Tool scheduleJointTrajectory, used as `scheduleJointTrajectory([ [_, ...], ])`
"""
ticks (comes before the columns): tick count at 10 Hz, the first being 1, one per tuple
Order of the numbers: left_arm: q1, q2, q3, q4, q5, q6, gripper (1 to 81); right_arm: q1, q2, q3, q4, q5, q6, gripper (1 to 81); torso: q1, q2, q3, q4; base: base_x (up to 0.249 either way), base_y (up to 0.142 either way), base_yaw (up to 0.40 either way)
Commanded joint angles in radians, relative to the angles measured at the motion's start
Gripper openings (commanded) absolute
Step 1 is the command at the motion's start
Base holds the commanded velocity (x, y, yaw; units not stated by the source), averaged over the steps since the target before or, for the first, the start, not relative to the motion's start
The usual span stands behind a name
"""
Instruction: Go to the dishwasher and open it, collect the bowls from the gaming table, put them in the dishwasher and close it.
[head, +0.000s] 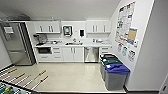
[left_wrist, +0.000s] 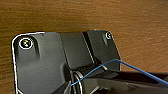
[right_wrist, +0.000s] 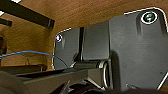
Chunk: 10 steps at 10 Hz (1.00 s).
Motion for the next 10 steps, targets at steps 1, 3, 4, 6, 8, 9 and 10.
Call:
scheduleJointTrajectory([
  [1, -0.06, -0.017, 0.016, -0.007, 0.055, 0.003, 81.1, 0.054, -0.008, 0.019, -0.017, -0.047, -0.006, 81.1, 0.0, 0.0, 0.0, 0.0, 0.162, 0.0, 0.0],
  [3, -0.061, -0.017, 0.016, -0.007, 0.055, 0.003, 81.1, 0.054, -0.009, 0.018, -0.016, -0.047, -0.006, 81.1, 0.0, 0.0, 0.0, 0.0, 0.162, 0.0, 0.0],
  [4, -0.061, -0.017, 0.016, -0.007, 0.054, 0.003, 81.1, 0.054, -0.009, 0.015, -0.016, -0.047, -0.005, 81.1, 0.0, 0.0, 0.0, 0.0, 0.162, 0.0, 0.0],
  [6, -0.06, -0.015, 0.016, -0.007, 0.053, 0.003, 81.1, 0.054, -0.008, 0.016, -0.016, -0.047, -0.005, 81.1, 0.0, 0.0, 0.0, 0.0, 0.162, 0.0, 0.0],
  [8, -0.06, -0.014, 0.016, -0.007, 0.053, 0.003, 81.1, 0.054, -0.008, 0.016, -0.016, -0.047, -0.005, 81.1, 0.0, 0.0, 0.0, 0.0, 0.163, 0.0, 0.0],
  [9, -0.06, -0.014, 0.016, -0.007, 0.053, 0.003, 81.1, 0.056, -0.008, 0.015, -0.016, -0.047, -0.005, 81.1, 0.0, 0.0, 0.0, 0.0, 0.162, 0.0, 0.0],
  [10, -0.061, -0.015, 0.015, -0.007, 0.053, 0.003, 81.1, 0.056, -0.008, 0.015, -0.016, -0.049, -0.005, 81.1, 0.0, 0.0, 0.0, 0.0, 0.162, 0.0, 0.0],
])
